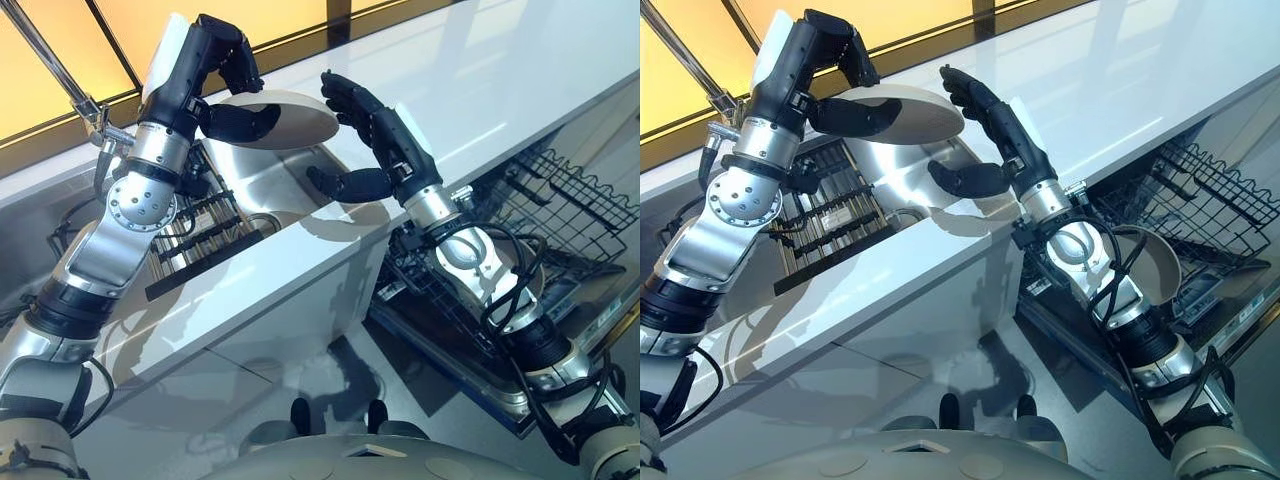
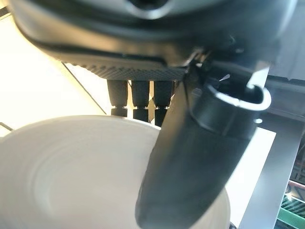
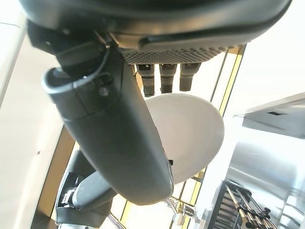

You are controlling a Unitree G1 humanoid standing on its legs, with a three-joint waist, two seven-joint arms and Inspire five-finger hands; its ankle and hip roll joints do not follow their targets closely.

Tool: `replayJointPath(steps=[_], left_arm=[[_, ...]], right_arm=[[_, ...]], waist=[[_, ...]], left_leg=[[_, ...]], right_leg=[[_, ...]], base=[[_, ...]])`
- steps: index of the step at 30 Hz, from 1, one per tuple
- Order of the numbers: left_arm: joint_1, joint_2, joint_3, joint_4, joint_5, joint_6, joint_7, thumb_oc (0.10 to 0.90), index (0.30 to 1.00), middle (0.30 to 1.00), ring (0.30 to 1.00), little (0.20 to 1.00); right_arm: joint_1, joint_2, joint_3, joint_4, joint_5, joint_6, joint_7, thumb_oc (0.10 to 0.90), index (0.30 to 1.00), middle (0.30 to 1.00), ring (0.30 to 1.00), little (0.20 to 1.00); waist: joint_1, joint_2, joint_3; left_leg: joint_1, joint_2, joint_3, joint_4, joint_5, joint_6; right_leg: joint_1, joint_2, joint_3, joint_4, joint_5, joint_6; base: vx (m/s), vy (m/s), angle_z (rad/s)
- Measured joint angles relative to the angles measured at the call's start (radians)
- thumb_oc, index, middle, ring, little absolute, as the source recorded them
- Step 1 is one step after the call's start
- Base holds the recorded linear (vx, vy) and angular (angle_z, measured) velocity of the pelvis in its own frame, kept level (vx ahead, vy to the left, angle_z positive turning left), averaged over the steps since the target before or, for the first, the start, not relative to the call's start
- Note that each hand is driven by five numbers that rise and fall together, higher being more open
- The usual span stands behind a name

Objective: Pick up plates and place into dishwasher.

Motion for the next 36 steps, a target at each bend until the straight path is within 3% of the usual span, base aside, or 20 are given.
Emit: replayJointPath(steps=[6, 7, 8, 9, 20, 35, 36], left_arm=[[0.000, -0.049, -0.003, 0.000, -0.011, 0.007, -0.012, 0.100, 0.300, 0.300, 0.300, 0.200], [0.000, -0.059, -0.004, 0.000, -0.011, 0.008, -0.013, 0.100, 0.300, 0.300, 0.300, 0.200], [0.000, -0.072, -0.005, -0.001, -0.013, 0.010, -0.015, 0.100, 0.300, 0.300, 0.300, 0.200], [0.000, -0.087, -0.005, -0.002, -0.013, 0.013, -0.017, 0.100, 0.300, 0.300, 0.300, 0.200], [0.067, -0.114, -0.009, -0.090, -0.052, 0.028, -0.079, 0.100, 0.300, 0.300, 0.300, 0.200], [0.076, -0.124, -0.005, -0.096, -0.060, 0.027, -0.078, 0.100, 0.300, 0.300, 0.300, 0.200], [0.077, -0.124, -0.004, -0.096, -0.060, 0.027, -0.078, 0.655, 0.775, 0.775, 0.775, 0.755]], right_arm=[[-0.009, 0.033, 0.005, -0.002, -0.016, 0.001, -0.032, 0.800, 0.900, 0.900, 0.900, 0.900], [-0.012, 0.039, 0.007, -0.002, -0.027, 0.001, -0.042, 0.759, 0.865, 0.865, 0.865, 0.859], [-0.017, 0.038, 0.014, -0.003, -0.038, 0.001, -0.050, 0.289, 0.462, 0.462, 0.462, 0.389], [-0.022, 0.039, 0.019, -0.003, -0.043, 0.002, -0.058, 0.100, 0.300, 0.300, 0.300, 0.200], [-0.024, 0.032, 0.011, -0.003, -0.062, 0.011, -0.116, 0.100, 0.300, 0.300, 0.300, 0.200], [-0.022, 0.034, 0.011, -0.004, -0.081, 0.009, -0.132, 0.100, 0.300, 0.300, 0.300, 0.200], [-0.021, 0.034, 0.011, -0.004, -0.082, 0.009, -0.132, 0.100, 0.300, 0.300, 0.300, 0.200]], waist=[[-0.001, 0.000, 0.000], [-0.001, 0.000, 0.000], [-0.001, 0.000, 0.000], [0.000, -0.001, 0.000], [-0.001, -0.004, 0.001], [0.000, -0.004, 0.001], [0.000, -0.004, 0.001]], left_leg=[[0.000, 0.000, 0.000, 0.000, 0.000, 0.000], [0.000, 0.000, 0.000, 0.000, 0.000, 0.000], [0.000, 0.000, 0.000, 0.000, 0.000, 0.000], [0.000, 0.000, 0.000, 0.000, 0.000, 0.000], [0.000, 0.000, 0.001, 0.000, 0.000, 0.000], [-0.002, -0.006, -0.001, 0.000, 0.000, 0.000], [-0.002, -0.006, -0.002, 0.000, 0.000, 0.000]], right_leg=[[0.000, 0.000, 0.000, 0.000, 0.000, 0.000], [0.000, 0.000, 0.000, 0.000, 0.000, 0.000], [0.000, 0.000, 0.000, 0.000, 0.000, 0.000], [0.000, 0.000, 0.000, 0.000, 0.000, 0.000], [-0.001, 0.000, 0.001, 0.000, 0.000, 0.001], [0.000, -0.001, -0.001, 0.000, -0.001, 0.002], [0.000, -0.001, -0.001, 0.000, -0.001, 0.002]], base=[[0.00, 0.000, 0.00], [0.00, 0.000, 0.00], [0.00, 0.000, 0.00], [0.00, 0.000, 0.00], [0.00, 0.000, 0.00], [0.00, 0.000, 0.00], [0.00, 0.000, 0.00]])
